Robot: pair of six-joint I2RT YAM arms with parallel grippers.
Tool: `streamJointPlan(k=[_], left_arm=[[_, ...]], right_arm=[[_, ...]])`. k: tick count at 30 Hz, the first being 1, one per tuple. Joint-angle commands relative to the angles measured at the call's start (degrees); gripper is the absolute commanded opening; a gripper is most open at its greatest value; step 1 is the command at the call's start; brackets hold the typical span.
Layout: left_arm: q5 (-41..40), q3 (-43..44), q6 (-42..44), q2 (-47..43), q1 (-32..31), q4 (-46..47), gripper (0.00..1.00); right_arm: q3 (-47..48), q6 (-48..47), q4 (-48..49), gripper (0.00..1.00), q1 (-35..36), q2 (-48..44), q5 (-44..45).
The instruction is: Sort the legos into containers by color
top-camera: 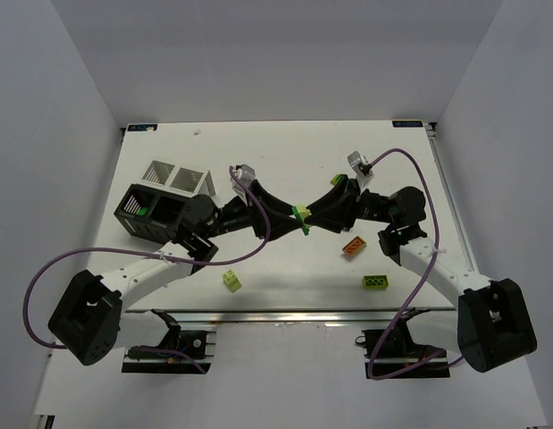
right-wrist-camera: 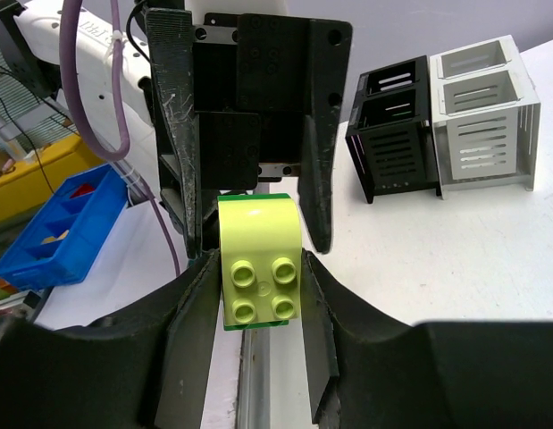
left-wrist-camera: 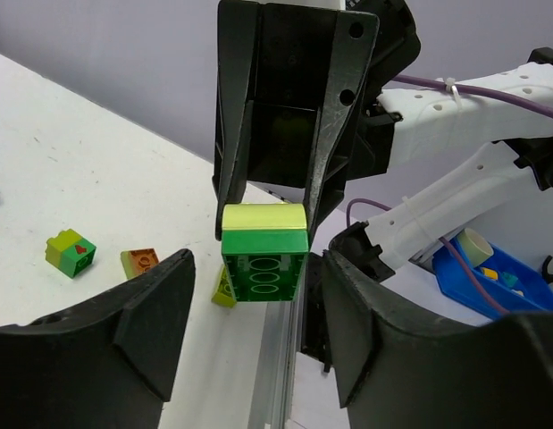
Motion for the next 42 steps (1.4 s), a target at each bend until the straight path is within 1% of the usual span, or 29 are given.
streamJointPlan(k=[1,11,15,16,18,19,22,25,27,28,31,36,42], left_arm=[[1.62,-0.51,-0.31,-0.18,-0.34,1.09,0.67],[2.68,0.19,0.3,0.52,-0.34,-0.76,0.49],[2.85,0.19,0.57,0.44,-0.34,-1.11,0.36],[2.94,0.28,0.65,0.35,-0.34,-1.2,0.28],[2.85,0.8,1.62,0.17,-0.34,-2.77,0.22],[2.77,0.89,2.4,0.17,-0.34,-3.91,0.15],[2.5,1.33,3.55,-0.27,-0.34,-5.5,0.06],[2.24,1.77,5.48,-0.88,-0.34,-7.95,0.0],[1.45,2.91,7.85,-1.41,-0.26,-10.94,0.0],[0.75,3.35,10.65,-1.85,-0.25,-14.61,0.0],[-1.62,3.88,14.27,-3.96,0.18,-19.37,0.0],[-3.65,4.06,16.47,-6.07,2.11,-22.9,0.0],[-3.56,5.29,16.74,-5.89,5.45,-25.28,0.0]], right_arm=[[0.13,-2.05,0.61,0.0,0.26,0.05,0.85],[0.05,-5.56,-2.11,0.0,0.26,-1.01,1.21],[0.05,-6.0,-2.46,0.0,0.26,-0.92,1.29],[0.05,-6.09,-2.55,0.0,0.26,-1.01,1.38],[0.05,-6.35,-2.64,0.0,0.26,-1.01,1.47],[0.05,-6.53,-2.73,0.0,0.26,-1.01,1.47],[0.05,-6.79,-3.08,0.0,0.17,-1.18,1.38],[0.05,-7.32,-3.61,0.0,0.17,-1.71,1.38],[0.05,-7.76,-3.96,0.0,-0.18,-2.15,1.47],[0.05,-7.93,-4.05,0.0,-0.35,-2.33,1.47],[-0.22,-8.11,-4.22,0.0,-0.97,-2.68,1.47],[-0.57,-8.11,-4.31,0.0,-1.94,-2.5,1.91],[-0.83,-7.85,-4.05,0.0,-2.73,-2.5,1.91]])
